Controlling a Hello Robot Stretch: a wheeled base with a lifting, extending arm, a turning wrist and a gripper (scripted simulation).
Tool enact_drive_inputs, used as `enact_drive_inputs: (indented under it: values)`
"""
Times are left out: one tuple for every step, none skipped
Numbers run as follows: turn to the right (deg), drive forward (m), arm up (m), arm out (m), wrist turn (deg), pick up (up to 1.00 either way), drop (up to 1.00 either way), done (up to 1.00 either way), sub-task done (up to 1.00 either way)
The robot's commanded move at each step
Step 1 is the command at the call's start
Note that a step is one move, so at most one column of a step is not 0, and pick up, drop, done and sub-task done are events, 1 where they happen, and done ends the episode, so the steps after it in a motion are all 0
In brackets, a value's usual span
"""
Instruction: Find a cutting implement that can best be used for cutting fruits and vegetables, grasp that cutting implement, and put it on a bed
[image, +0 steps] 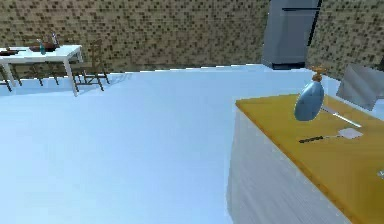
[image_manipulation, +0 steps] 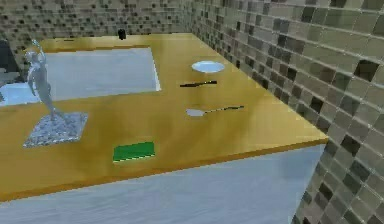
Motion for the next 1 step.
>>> enact_drive_inputs:
  values:
    - [-45.0, 0.0, 0.0, 0.0, 0.0, 0.0, 0.0, 0.0, 0.0]
